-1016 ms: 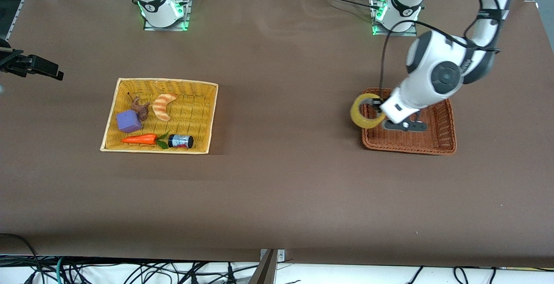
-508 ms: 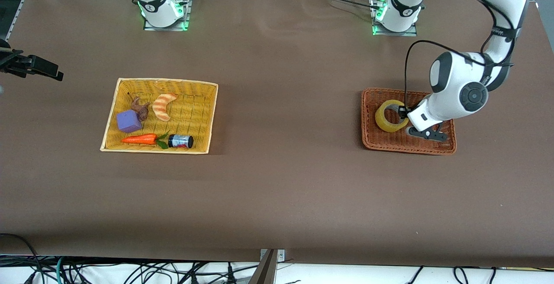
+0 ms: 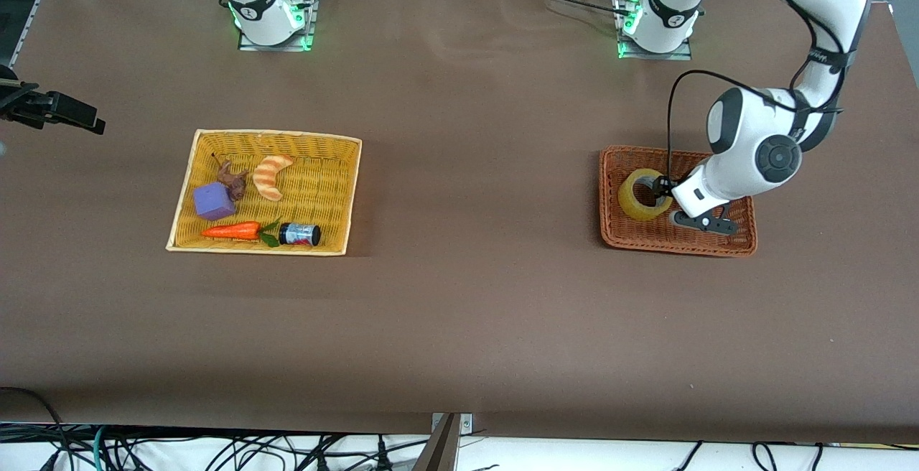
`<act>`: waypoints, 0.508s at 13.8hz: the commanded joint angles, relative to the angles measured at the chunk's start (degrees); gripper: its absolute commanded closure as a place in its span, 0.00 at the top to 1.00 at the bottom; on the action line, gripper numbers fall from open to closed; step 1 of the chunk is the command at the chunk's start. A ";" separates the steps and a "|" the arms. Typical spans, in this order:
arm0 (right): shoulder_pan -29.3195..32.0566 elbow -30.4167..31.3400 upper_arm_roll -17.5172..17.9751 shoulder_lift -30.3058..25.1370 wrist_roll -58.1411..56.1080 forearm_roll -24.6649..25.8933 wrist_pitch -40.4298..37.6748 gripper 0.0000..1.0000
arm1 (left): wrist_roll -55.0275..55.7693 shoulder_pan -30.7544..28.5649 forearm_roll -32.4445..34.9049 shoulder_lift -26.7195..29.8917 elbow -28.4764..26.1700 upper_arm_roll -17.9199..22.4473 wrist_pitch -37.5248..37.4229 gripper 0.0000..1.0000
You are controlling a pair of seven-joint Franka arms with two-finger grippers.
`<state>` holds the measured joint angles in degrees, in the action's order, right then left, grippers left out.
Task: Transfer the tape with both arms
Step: 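Open the left gripper to release the tape and lift away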
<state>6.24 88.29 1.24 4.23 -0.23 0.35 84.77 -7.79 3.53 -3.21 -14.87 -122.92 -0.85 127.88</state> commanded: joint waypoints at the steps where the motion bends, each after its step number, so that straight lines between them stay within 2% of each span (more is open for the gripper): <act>1: 0.44 -1.10 0.43 0.34 -0.65 0.00 -0.22 1.00 | -1.17 0.34 -0.40 5.71 8.00 0.24 -11.81 1.00; 4: 0.44 -1.01 0.43 0.34 -0.65 0.00 -0.22 1.00 | -1.08 1.13 -0.22 6.87 23.20 0.50 -26.85 1.00; 7: 0.44 -1.10 0.34 0.34 -0.56 0.00 -0.22 1.00 | -0.74 1.21 1.78 7.66 33.15 0.59 -36.70 1.00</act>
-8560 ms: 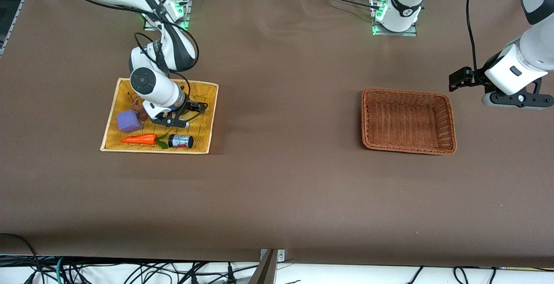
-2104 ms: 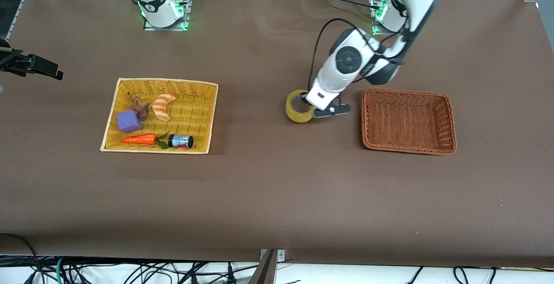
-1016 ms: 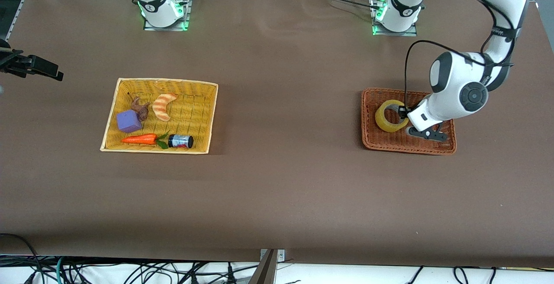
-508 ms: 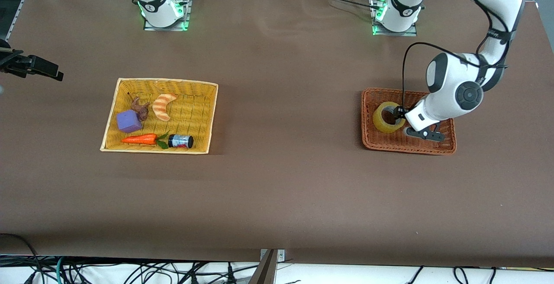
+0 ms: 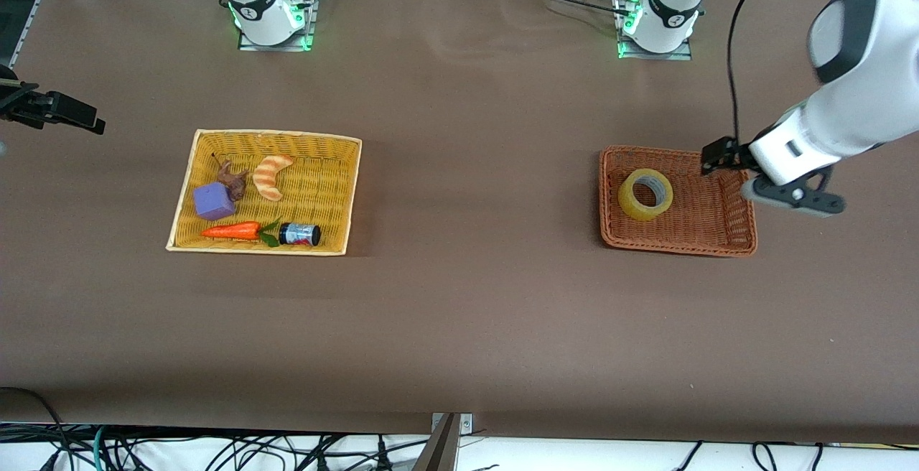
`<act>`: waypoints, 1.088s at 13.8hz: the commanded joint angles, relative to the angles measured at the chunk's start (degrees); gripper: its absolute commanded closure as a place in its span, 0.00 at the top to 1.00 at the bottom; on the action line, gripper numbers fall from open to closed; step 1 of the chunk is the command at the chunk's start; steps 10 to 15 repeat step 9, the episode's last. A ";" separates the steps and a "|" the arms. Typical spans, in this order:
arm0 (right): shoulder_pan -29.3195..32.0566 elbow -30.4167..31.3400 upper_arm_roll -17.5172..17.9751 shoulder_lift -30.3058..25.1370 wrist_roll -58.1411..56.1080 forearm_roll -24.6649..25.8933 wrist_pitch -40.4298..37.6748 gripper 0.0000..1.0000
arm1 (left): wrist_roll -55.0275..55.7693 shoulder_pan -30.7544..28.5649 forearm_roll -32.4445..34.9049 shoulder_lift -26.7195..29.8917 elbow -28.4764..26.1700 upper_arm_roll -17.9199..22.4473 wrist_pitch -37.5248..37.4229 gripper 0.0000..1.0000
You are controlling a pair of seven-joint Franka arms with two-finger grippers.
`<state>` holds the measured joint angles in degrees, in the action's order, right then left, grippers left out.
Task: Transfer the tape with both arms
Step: 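Open the left gripper to release the tape and lift away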
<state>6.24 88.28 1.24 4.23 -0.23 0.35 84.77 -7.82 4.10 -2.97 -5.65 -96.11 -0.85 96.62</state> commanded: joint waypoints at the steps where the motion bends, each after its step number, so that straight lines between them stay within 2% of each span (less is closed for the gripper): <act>1: 0.44 -1.01 0.43 0.34 -0.56 0.00 -0.22 1.00 | -0.71 0.73 3.30 -1.56 8.90 0.32 -7.48 1.00; 15: 0.44 -1.01 0.35 0.34 -0.47 -0.08 -0.22 1.00 | -0.53 0.74 3.93 -0.68 9.80 0.41 -8.55 1.00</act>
